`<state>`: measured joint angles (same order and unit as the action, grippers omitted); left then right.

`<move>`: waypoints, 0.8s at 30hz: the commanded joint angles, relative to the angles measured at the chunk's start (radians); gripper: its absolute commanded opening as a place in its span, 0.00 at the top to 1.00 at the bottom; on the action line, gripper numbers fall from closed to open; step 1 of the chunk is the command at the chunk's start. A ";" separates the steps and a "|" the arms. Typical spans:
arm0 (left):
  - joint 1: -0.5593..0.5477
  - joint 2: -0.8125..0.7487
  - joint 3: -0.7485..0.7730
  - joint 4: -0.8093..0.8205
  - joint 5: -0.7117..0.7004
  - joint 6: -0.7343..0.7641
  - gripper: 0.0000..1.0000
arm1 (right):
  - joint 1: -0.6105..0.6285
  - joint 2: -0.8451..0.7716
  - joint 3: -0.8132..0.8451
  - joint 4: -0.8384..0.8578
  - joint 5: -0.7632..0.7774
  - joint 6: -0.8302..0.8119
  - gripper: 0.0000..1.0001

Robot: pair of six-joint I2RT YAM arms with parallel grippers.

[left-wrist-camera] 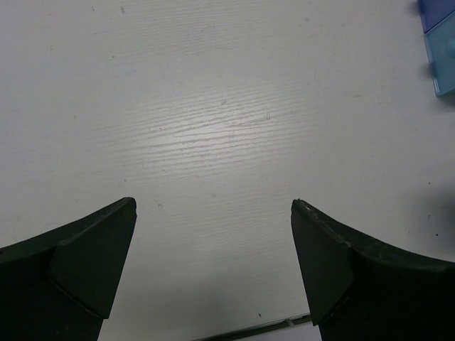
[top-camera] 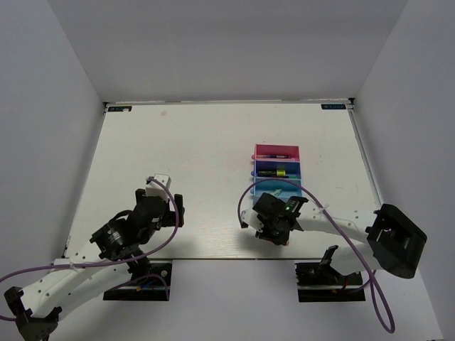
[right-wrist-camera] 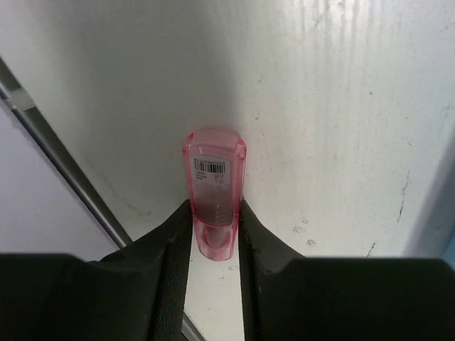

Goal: Sort the stationery into containers
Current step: Pick up the stationery from the center of the board, then place the stationery in the storage box.

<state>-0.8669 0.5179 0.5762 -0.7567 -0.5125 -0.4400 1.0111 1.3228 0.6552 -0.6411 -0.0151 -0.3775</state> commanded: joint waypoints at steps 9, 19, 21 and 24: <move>0.002 0.018 0.005 0.013 0.003 -0.003 0.00 | 0.017 -0.197 0.176 -0.078 -0.040 -0.201 1.00; 0.003 0.047 0.017 0.020 0.025 0.000 0.00 | -0.034 -0.252 0.219 0.173 0.436 -0.498 1.00; 0.003 0.051 0.017 0.022 0.031 0.003 0.00 | -0.067 -0.229 0.216 0.198 0.440 -0.524 1.00; 0.002 0.063 0.017 0.026 0.034 0.003 0.00 | -0.100 -0.215 0.227 0.196 0.405 -0.574 1.00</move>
<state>-0.8669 0.5720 0.5694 -0.7506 -0.4900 -0.4416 0.9386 1.1015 0.8787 -0.5182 0.3424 -0.8520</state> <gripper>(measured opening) 0.997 0.319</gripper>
